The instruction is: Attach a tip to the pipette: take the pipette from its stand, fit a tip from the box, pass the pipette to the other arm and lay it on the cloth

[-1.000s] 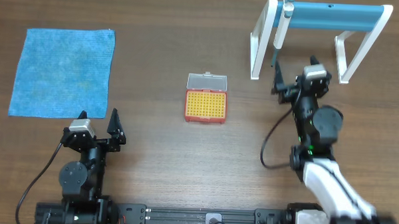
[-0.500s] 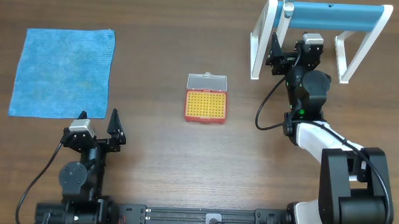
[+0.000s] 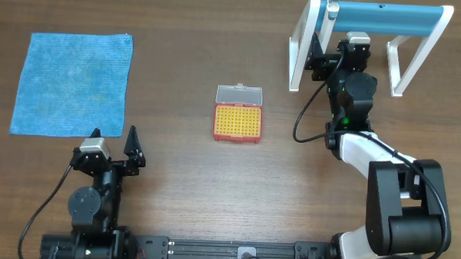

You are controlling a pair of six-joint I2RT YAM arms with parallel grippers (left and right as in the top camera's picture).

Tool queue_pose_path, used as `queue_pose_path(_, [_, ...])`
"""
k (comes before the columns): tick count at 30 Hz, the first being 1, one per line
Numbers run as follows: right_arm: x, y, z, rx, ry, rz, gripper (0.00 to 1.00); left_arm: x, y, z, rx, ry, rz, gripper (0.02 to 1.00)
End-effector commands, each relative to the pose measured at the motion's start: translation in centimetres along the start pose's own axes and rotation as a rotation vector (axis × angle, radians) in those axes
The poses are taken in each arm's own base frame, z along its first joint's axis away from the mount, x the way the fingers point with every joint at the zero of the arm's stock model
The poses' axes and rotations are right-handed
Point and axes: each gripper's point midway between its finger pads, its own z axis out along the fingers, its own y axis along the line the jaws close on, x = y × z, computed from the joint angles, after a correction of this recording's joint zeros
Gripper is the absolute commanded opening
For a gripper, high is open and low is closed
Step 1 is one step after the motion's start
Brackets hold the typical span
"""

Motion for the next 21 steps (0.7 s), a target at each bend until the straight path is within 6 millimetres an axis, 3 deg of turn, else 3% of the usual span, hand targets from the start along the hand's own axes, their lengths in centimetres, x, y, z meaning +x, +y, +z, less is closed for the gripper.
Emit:
queue_pose_path(1, [0.27, 0.12, 0.50, 0.004, 0.011, -0.062, 0.855, 0.04, 0.30, -0.02, -0.016, -0.002, 0.002, 0.825])
queue_pose_path(16, [1.08, 0.02, 1.29, 0.005, 0.039, -0.075, 0.838, 0.04, 0.30, -0.02, -0.016, -0.002, 0.002, 0.825])
queue_pose_path(17, [1.08, 0.02, 1.29, 0.005, 0.039, -0.075, 0.761, 0.04, 0.30, -0.02, -0.016, -0.002, 0.002, 0.827])
queue_pose_path(19, [1.01, 0.03, 1.29, 0.005, 0.037, -0.074, 0.283, 0.04, 0.30, -0.02, -0.016, -0.002, 0.002, 0.825])
queue_pose_path(20, [0.99, 0.03, 1.29, 0.004, 0.036, -0.074, 0.226, 0.04, 0.30, -0.02, -0.016, -0.002, 0.002, 0.825])
queue_pose_path(21, [0.90, 0.07, 1.30, 0.003, 0.032, -0.074, 0.084, 0.04, 0.30, -0.02, -0.016, -0.002, 0.002, 0.825])
